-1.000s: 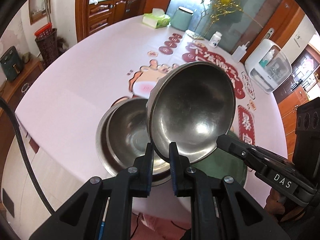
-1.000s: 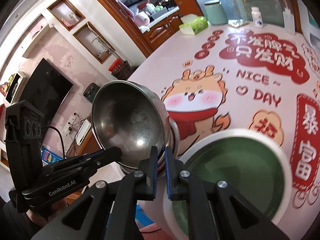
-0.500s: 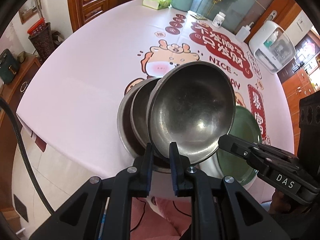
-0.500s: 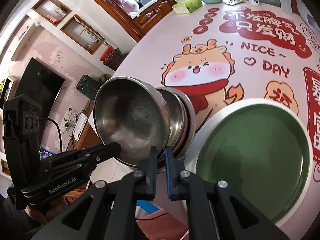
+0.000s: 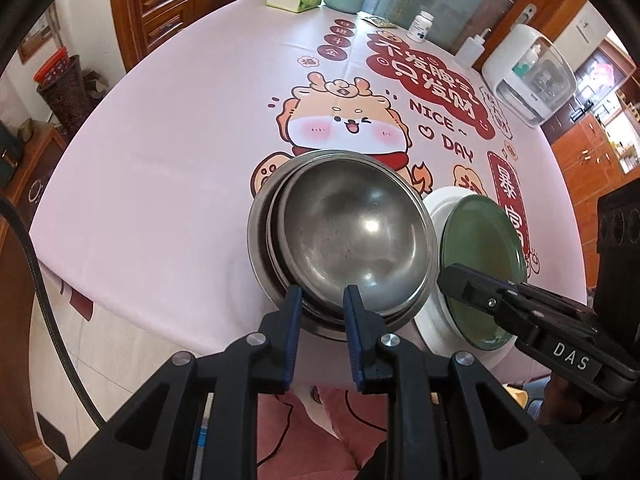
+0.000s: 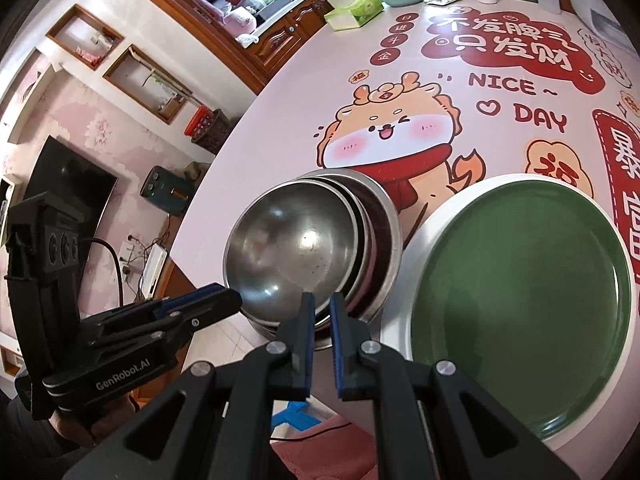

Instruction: Organize plates and bowls

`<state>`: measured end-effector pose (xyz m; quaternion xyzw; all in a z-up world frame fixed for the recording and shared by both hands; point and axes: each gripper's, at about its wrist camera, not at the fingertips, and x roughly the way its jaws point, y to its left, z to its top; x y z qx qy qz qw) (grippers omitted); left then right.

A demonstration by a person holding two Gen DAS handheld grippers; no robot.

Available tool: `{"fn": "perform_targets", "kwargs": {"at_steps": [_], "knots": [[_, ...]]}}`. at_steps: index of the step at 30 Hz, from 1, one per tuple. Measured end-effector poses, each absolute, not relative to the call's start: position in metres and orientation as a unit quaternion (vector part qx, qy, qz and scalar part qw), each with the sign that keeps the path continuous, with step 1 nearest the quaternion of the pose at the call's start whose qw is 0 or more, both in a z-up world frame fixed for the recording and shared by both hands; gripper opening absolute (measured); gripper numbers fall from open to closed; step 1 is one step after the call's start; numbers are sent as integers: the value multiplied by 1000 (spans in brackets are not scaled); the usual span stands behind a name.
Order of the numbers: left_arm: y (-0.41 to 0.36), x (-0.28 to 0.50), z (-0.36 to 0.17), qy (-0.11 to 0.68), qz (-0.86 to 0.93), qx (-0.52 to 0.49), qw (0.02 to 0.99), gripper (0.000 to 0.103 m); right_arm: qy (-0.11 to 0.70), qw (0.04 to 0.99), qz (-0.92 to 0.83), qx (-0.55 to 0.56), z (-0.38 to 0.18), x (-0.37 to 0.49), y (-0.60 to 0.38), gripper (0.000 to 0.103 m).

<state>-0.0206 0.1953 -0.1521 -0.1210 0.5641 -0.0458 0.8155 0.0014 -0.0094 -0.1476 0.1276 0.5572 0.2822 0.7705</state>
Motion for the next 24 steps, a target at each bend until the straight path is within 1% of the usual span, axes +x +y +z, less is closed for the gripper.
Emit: {"fn": "perform_targets", "kwargs": {"at_steps": [6, 15, 19, 21, 23, 24], "knots": [[200, -20, -147, 557, -63, -112, 820, 20, 553, 777, 264, 145, -147, -1, -12, 7], [206, -22, -139, 542, -75, -101, 831, 24, 550, 782, 235, 175, -148, -9, -21, 7], [209, -22, -136, 535, -79, -94, 836, 30, 554, 779, 222, 193, -151, -12, -26, 7], [212, -22, -134, 532, -79, -92, 838, 31, 557, 777, 214, 202, -152, -13, -29, 7], [214, -20, -133, 530, -78, -91, 840, 38, 560, 774, 207, 211, -154, -13, -32, 8], [217, -19, -132, 529, -77, -91, 840, 49, 561, 773, 203, 215, -155, -13, -33, 12]]}}
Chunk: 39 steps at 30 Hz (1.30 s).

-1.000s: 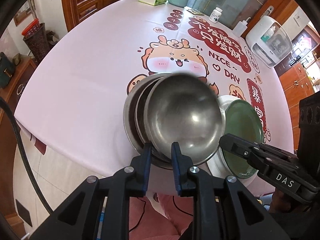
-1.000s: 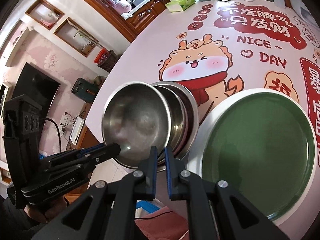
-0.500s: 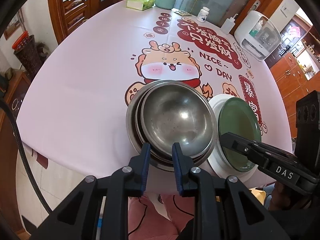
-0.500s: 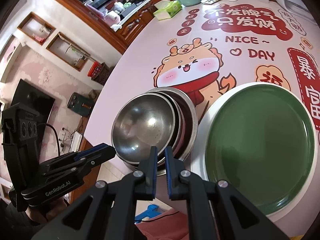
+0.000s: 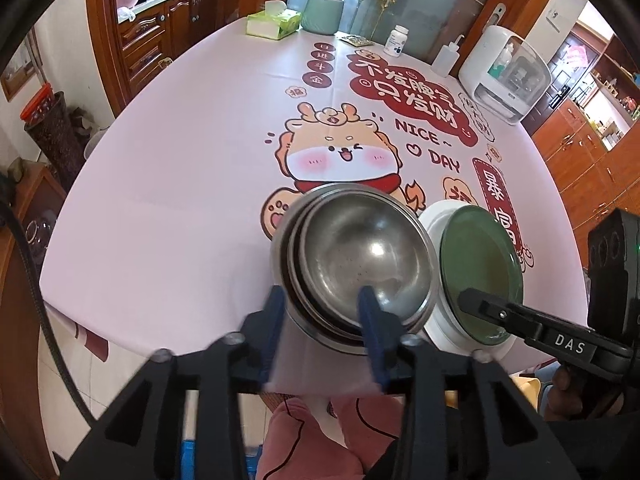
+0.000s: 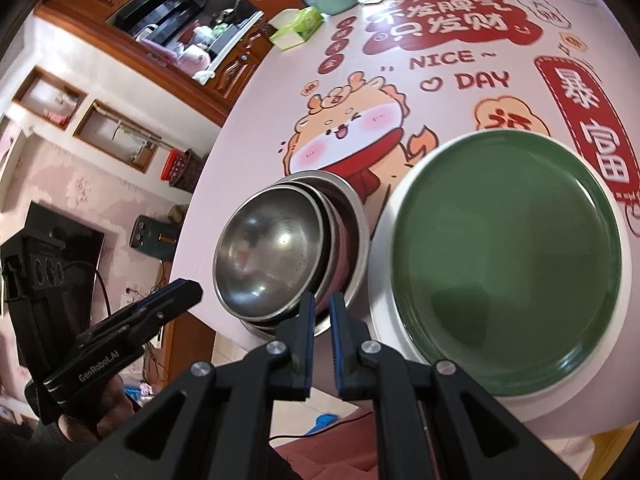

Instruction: Organize plates and bowls

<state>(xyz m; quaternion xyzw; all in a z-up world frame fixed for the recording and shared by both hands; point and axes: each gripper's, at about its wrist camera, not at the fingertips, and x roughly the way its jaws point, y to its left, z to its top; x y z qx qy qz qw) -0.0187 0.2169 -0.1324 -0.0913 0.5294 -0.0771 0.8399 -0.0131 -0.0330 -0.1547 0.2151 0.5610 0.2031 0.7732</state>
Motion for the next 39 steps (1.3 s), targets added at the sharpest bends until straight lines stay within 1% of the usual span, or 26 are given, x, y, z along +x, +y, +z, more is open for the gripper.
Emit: {"fn": "perform_targets", "kwargs": {"at_steps": [1, 2, 3, 5, 7, 8, 12, 14, 22, 23, 24, 26, 39], "knots": [[219, -17, -133, 529, -77, -91, 840, 54, 564, 771, 199, 221, -156, -13, -35, 16], [221, -16, -133, 530, -79, -92, 840, 54, 568, 767, 194, 228, -157, -14, -37, 25], [224, -14, -134, 532, -81, -95, 838, 54, 570, 764, 192, 233, -158, -14, -38, 32], [228, -10, -137, 537, -84, -98, 834, 55, 576, 754, 191, 251, -161, -15, -42, 32], [231, -7, -140, 542, -85, -99, 830, 60, 582, 745, 187, 268, -164, -16, -45, 33], [232, -5, -142, 544, -87, -99, 829, 61, 586, 737, 185, 281, -167, -16, -47, 34], [234, 3, -151, 553, -92, -93, 823, 63, 599, 701, 188, 338, -180, -17, -51, 45], [235, 6, -155, 556, -94, -91, 821, 63, 609, 681, 188, 362, -187, -17, -50, 47], [235, 20, -170, 569, -102, -82, 812, 63, 628, 628, 176, 423, -208, -13, -43, 50], [235, 22, -172, 571, -104, -82, 810, 63, 630, 626, 174, 426, -209, -13, -42, 52], [234, 24, -173, 572, -106, -81, 809, 63, 631, 624, 170, 429, -211, -12, -42, 58], [234, 26, -175, 574, -109, -81, 807, 63, 632, 621, 164, 433, -214, -9, -41, 64], [227, 44, -198, 598, -132, -85, 786, 63, 639, 606, 145, 451, -230, 4, -40, 64]]}}
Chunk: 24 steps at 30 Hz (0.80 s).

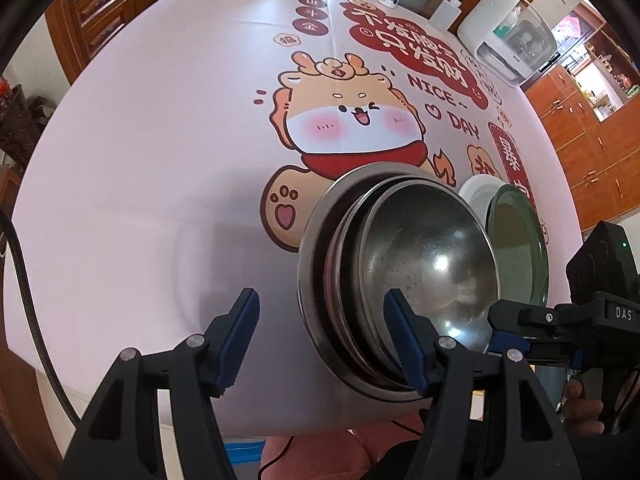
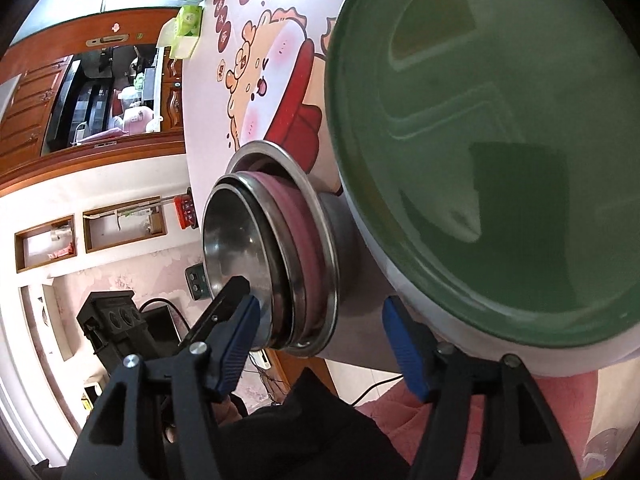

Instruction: Organize plates and bowls

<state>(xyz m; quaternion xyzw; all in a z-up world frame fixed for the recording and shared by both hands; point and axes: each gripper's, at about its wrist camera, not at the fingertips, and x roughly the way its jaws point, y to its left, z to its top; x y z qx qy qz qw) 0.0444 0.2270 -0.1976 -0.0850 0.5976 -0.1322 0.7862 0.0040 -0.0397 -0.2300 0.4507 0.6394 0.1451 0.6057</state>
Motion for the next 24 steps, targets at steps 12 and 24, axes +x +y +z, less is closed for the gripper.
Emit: {"fn": "perform_targets", "kwargs": {"at_steps": [12, 24], "knots": [[216, 53, -212, 616, -141, -73, 772, 63, 633, 605, 140, 462, -234, 7, -38, 64], [208, 59, -212, 611, -158, -60, 773, 46, 628, 610, 131, 465, -235, 13, -31, 45]]}}
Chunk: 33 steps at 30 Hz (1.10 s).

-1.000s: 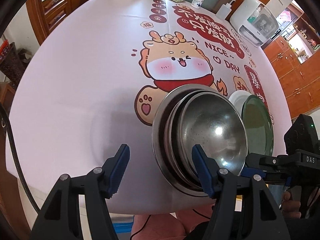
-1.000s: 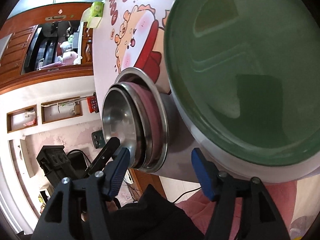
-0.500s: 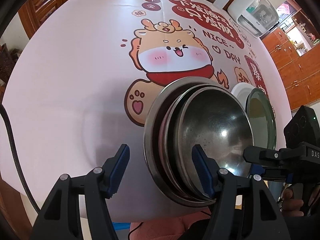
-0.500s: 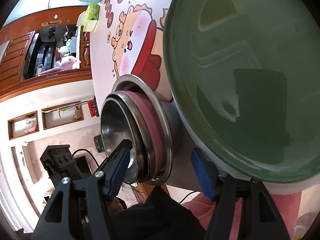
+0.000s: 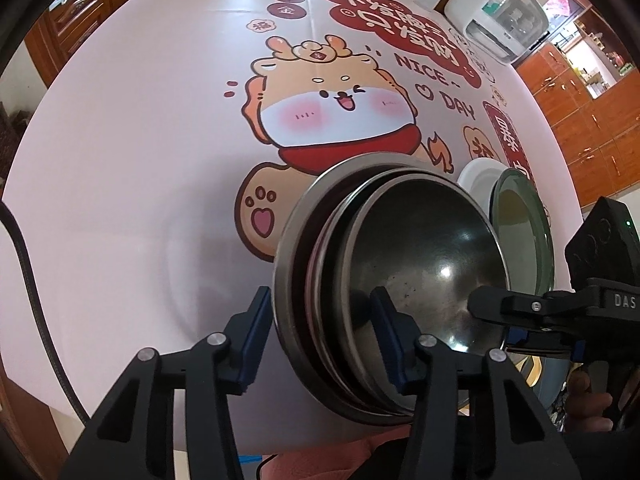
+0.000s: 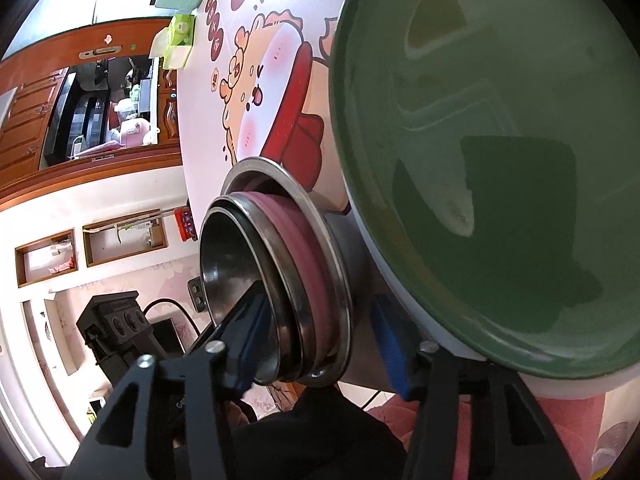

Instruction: Organize plates and bowls

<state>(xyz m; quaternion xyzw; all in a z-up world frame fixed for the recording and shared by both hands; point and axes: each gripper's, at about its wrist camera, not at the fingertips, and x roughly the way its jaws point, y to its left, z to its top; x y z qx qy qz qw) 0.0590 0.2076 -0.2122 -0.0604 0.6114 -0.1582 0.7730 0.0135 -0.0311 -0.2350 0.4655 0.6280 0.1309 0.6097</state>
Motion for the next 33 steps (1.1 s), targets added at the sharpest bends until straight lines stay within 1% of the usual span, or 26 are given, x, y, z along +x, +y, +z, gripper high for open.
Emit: {"fn": "perform_targets", "kwargs": {"at_steps": [3, 6, 12, 18, 33], "knots": [[204, 60, -211, 609, -165, -52, 774, 43, 622, 612, 128, 471, -235, 13, -32, 43], [205, 62, -210, 608, -169, -52, 774, 43, 620, 612, 124, 474, -236, 10, -34, 39], [207, 60, -207, 600, -174, -48, 780, 40, 619, 626, 120, 459, -232, 8, -32, 36], [208, 56, -202, 591, -176, -43, 786, 40, 622, 634, 124, 443, -230, 6, -28, 32], [222, 37, -176, 560, -166, -52, 810, 40, 593, 673, 164, 410, -206, 5, -22, 32]]}}
